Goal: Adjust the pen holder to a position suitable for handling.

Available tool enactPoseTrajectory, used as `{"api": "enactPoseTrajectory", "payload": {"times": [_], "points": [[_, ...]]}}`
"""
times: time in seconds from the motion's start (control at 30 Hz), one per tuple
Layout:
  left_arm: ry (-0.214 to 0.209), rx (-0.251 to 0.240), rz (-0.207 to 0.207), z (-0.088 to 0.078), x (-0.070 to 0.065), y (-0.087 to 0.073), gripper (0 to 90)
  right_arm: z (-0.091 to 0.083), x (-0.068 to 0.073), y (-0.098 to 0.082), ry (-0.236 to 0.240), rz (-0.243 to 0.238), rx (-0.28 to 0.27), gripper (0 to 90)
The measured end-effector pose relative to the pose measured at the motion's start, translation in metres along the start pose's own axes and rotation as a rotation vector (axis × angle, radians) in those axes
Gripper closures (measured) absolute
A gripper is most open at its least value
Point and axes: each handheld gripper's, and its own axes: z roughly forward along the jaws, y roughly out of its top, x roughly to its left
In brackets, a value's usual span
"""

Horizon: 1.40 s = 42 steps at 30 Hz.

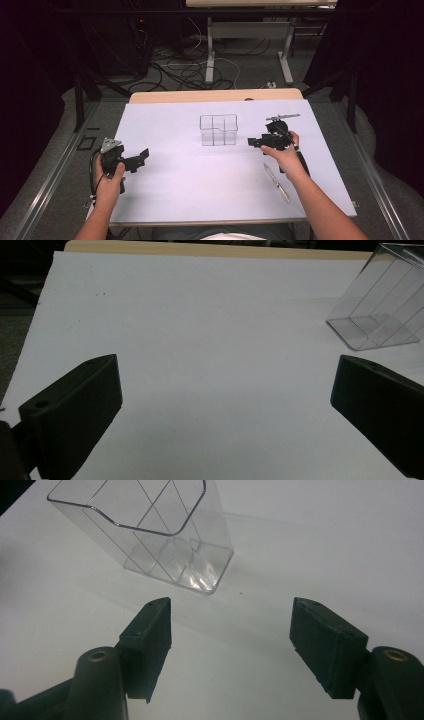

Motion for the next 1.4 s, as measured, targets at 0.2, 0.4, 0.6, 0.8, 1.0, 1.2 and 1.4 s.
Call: {"api": "enactPoseTrajectory", "payload": {"times": [0.2,0.4,0.6,0.8,1.0,1.2,1.4], "points": [[0.0,0.003,-0.002,0.0,0.0,0.0,0.1,-0.01,-0.006,-0.004,0.005,0.038,0.044,21.9],[-0.001,0.002,-0.004,0.0,0.0,0.0,0.1,-0.018,-0.009,-0.009,-0.028,0.07,0.118,15.5],[-0.002,0.001,-0.002,0.0,0.0,-0.001,0.1,-0.026,-0.008,-0.014,-0.032,0.082,0.136,32.3],[0.001,0.0,-0.004,-0.001,0.0,-0.001,0.1,-0.033,-0.008,-0.019,-0.028,0.084,0.144,39.3],[0.001,0.001,-0.005,-0.001,0.0,-0.001,0.1,-0.035,-0.008,-0.024,-0.066,0.069,0.184,40.6],[0.001,-0.001,-0.001,-0.001,0.001,-0.001,0.1,-0.036,-0.004,-0.026,-0.106,0.05,0.241,39.6],[0.0,0.0,-0.002,-0.001,0.001,-0.001,0.1,-0.03,-0.005,-0.033,-0.155,0.054,0.321,38.2]]}}
